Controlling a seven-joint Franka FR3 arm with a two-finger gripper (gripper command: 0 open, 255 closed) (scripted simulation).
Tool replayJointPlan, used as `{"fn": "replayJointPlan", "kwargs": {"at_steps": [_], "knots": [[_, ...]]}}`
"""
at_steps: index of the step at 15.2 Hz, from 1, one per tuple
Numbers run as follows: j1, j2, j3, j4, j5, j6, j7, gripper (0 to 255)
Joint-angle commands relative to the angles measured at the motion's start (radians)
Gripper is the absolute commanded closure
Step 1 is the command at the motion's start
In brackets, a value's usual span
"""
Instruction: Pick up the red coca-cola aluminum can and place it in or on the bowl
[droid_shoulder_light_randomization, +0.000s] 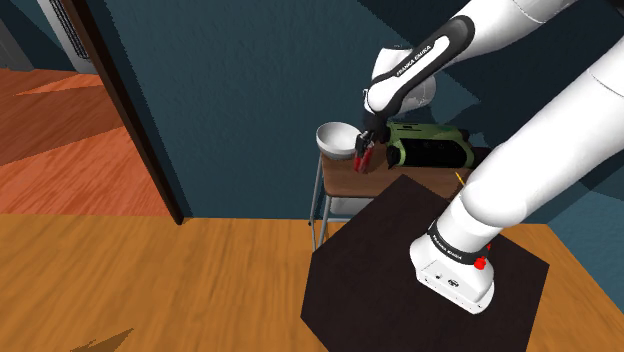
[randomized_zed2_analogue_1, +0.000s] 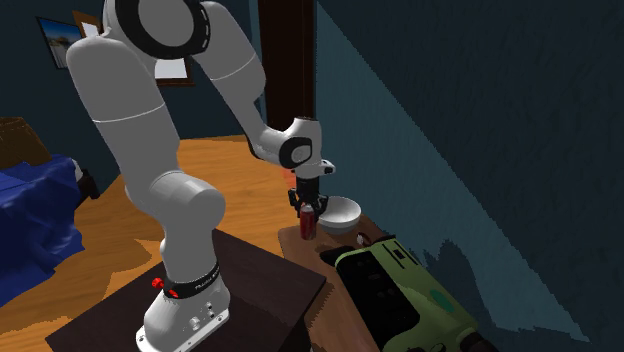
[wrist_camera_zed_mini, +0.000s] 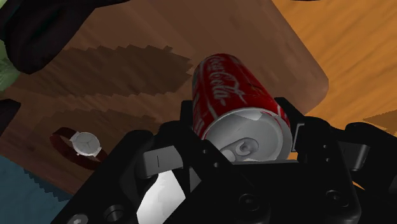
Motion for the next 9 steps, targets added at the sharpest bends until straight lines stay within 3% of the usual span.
{"fn": "replayJointPlan", "kwargs": {"at_steps": [1,9], "knots": [[-0.004,-0.035,0.005,0.003,-0.011,-0.038,0.01,255],[-0.015,-0.15,0.02,0.034,-0.032,-0.182,0.028,255]]}}
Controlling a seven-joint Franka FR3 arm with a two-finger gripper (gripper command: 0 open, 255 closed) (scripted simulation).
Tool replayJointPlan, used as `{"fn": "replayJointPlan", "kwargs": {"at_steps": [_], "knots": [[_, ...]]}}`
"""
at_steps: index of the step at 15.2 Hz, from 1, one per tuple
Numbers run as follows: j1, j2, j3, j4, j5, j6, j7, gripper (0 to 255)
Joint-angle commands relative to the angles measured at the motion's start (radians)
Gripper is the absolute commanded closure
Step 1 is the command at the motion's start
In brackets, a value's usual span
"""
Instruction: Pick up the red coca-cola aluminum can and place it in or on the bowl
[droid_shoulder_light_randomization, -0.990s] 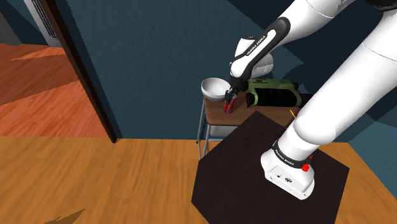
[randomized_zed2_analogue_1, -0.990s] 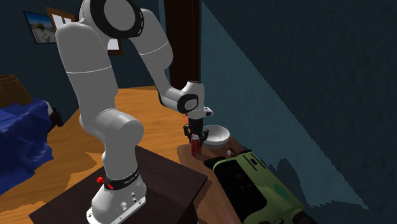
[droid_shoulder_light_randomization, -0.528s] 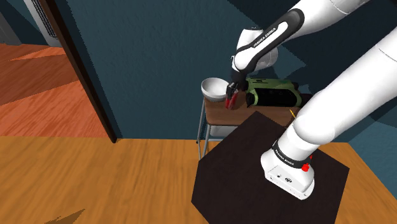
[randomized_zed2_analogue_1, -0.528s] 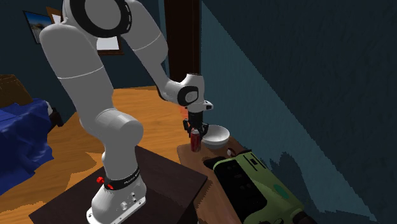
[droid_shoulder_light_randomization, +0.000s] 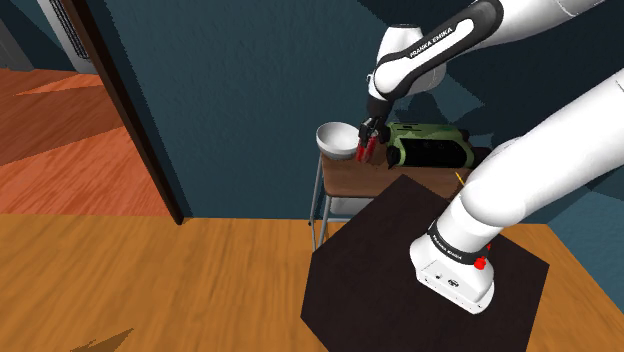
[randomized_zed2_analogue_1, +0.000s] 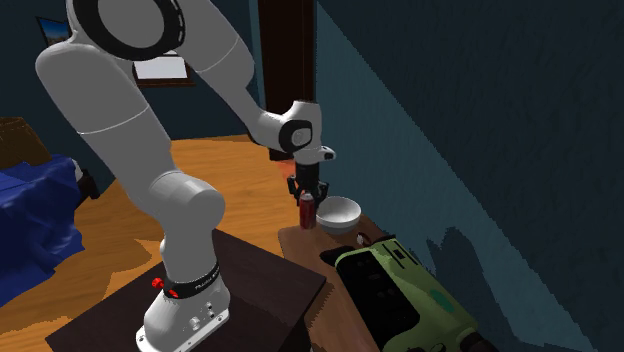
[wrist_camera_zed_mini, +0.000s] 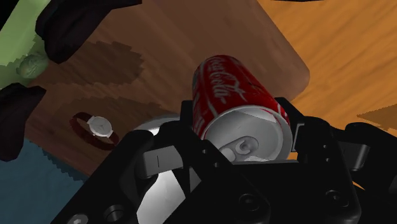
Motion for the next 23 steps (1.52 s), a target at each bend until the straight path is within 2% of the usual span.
{"fn": "replayJointPlan", "kwargs": {"at_steps": [1,13,23], "knots": [[-0.001,-0.025,0.005,0.011,-0.002,-0.037,0.005,255],[-0.007,-0.147,0.027,0.089,-0.005,-0.237,0.014,255],[0.035,0.232,-0.014,0.522,0.099,-0.294,-0.072,255]]}}
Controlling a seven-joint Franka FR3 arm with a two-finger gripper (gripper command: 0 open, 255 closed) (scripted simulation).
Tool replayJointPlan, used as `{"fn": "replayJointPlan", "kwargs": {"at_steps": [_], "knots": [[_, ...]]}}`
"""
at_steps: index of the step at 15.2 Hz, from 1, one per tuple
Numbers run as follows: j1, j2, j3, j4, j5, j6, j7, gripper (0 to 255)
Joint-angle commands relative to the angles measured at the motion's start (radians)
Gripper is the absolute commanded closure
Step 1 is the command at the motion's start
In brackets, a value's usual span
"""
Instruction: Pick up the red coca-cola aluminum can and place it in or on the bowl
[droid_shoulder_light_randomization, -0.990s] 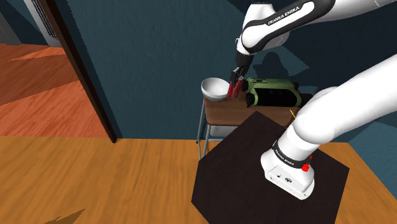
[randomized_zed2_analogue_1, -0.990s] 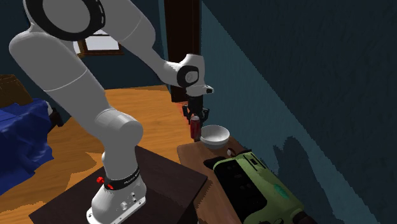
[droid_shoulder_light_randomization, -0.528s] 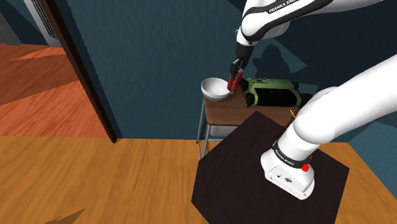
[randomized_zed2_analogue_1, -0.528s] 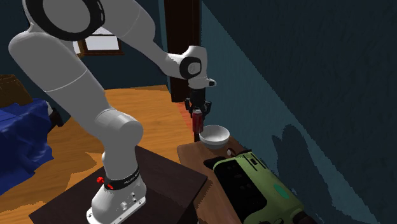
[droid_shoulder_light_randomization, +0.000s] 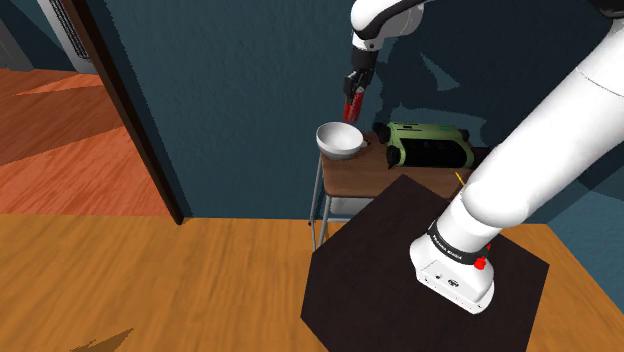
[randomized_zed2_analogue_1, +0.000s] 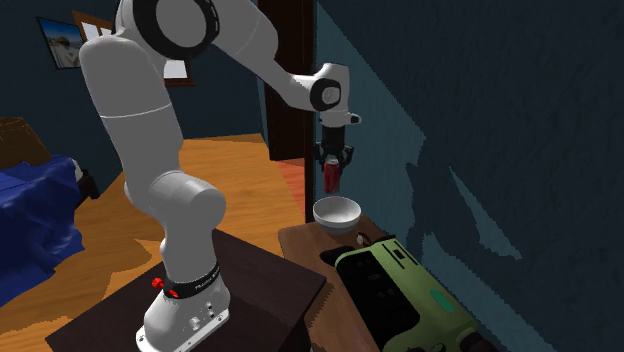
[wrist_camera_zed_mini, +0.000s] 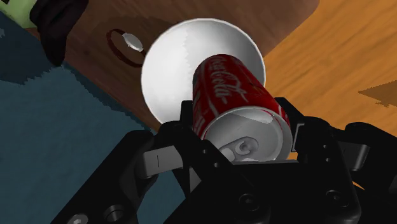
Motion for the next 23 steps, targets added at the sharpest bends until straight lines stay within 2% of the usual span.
{"fn": "replayJointPlan", "kwargs": {"at_steps": [1,2,20,23], "knots": [[0.001,0.07,-0.006,0.093,0.022,-0.025,-0.02,255],[0.0,0.091,-0.007,0.121,0.03,-0.033,-0.025,255],[-0.005,0.231,-0.005,0.015,0.083,0.207,-0.063,255],[-0.005,0.231,-0.005,0.015,0.083,0.207,-0.063,255]]}}
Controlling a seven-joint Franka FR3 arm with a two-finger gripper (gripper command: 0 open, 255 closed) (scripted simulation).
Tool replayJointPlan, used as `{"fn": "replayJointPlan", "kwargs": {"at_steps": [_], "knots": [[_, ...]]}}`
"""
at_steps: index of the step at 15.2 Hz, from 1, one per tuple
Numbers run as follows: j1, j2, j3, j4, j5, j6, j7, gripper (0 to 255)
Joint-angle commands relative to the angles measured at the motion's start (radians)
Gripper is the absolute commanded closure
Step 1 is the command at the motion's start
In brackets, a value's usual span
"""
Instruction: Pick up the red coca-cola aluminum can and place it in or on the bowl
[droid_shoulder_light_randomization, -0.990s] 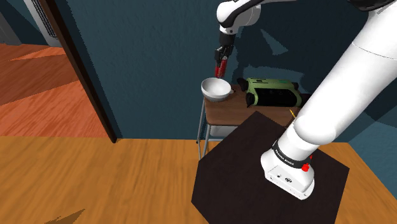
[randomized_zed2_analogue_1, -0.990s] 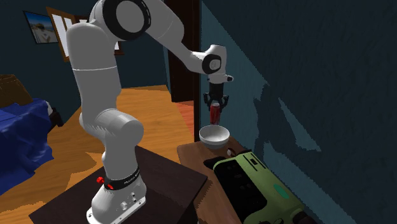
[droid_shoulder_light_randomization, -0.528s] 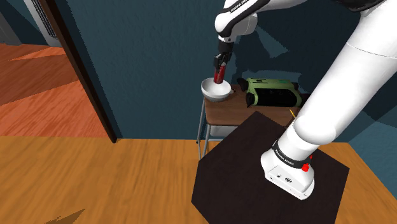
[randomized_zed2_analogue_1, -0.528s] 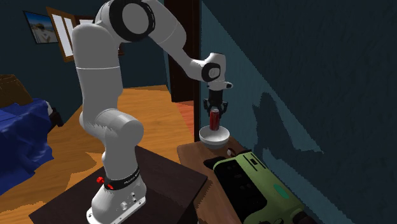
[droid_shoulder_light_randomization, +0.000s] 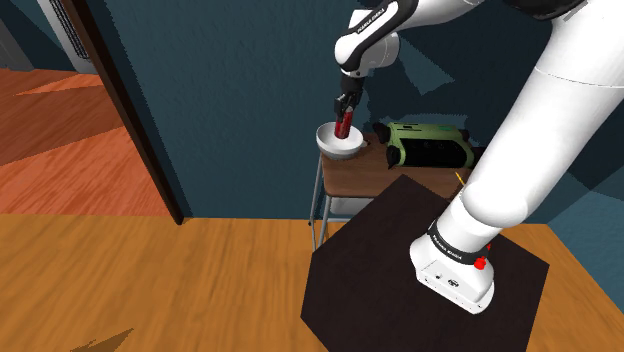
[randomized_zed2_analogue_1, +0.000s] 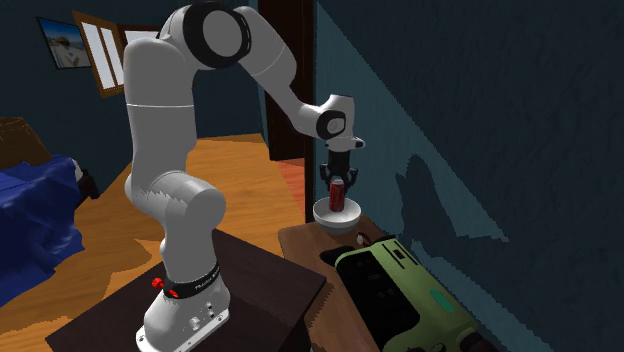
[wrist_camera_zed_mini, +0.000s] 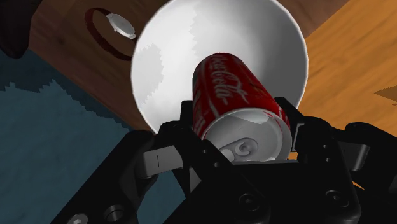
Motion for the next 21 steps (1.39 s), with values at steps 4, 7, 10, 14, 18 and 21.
{"fn": "replayJointPlan", "kwargs": {"at_steps": [4,7,10,14,18,21], "knots": [[0.0,0.001,0.0,0.0,0.001,0.002,-0.001,255],[0.0,0.001,0.0,0.0,0.001,0.002,-0.001,0],[0.0,0.001,0.0,0.0,0.001,0.002,-0.001,0],[0.004,-0.064,-0.004,0.034,-0.026,-0.094,0.018,0],[0.004,-0.079,-0.004,0.045,-0.032,-0.12,0.022,0],[0.004,-0.079,-0.004,0.045,-0.032,-0.12,0.022,0]]}}
